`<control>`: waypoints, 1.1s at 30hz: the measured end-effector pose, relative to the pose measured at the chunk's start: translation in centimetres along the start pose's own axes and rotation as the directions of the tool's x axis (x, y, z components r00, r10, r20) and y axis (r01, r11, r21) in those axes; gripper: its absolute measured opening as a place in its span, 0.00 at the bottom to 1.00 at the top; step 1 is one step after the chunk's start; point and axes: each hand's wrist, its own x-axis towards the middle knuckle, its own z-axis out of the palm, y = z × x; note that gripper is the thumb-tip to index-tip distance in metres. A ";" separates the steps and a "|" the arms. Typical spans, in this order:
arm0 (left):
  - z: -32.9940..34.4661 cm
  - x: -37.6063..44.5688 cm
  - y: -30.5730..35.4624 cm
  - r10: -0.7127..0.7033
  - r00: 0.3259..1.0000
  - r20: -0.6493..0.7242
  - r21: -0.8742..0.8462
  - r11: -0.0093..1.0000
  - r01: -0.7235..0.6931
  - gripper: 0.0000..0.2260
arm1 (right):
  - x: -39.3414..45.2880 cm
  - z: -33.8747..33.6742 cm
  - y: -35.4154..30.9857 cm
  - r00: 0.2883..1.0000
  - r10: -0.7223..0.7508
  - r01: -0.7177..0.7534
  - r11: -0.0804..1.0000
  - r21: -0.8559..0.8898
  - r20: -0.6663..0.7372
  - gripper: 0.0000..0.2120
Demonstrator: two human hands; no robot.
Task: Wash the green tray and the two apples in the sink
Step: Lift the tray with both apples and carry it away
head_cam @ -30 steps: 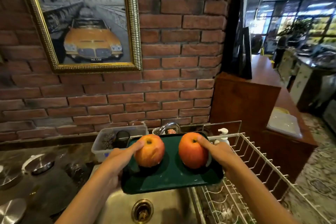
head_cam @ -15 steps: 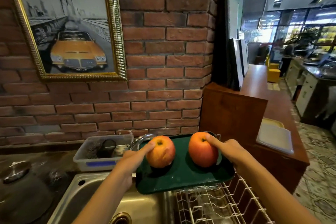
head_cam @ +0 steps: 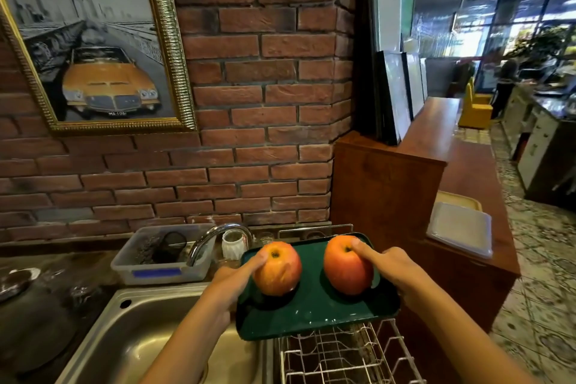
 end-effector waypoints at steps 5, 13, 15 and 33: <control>1.1 -0.1 -1.2 -0.064 0.998 -0.008 0.008 0.998 0.064 0.46 | 0.5 -0.6 1.5 1.000 0.014 -0.014 1.000 -0.009 0.007 0.44; 2.1 0.0 -1.7 -0.130 0.990 -0.050 0.039 0.991 0.132 0.38 | -0.1 -1.2 2.4 0.998 0.051 -0.051 0.999 0.002 0.035 0.43; 2.3 0.0 -1.5 -0.129 0.991 -0.046 0.058 0.990 0.131 0.38 | -0.2 -1.3 2.8 0.997 0.069 -0.070 0.997 0.019 0.031 0.44; 3.2 -0.7 -1.1 -0.112 0.993 -0.038 0.063 0.991 0.114 0.40 | -1.1 -1.7 3.2 0.998 0.050 -0.052 0.998 0.037 0.047 0.38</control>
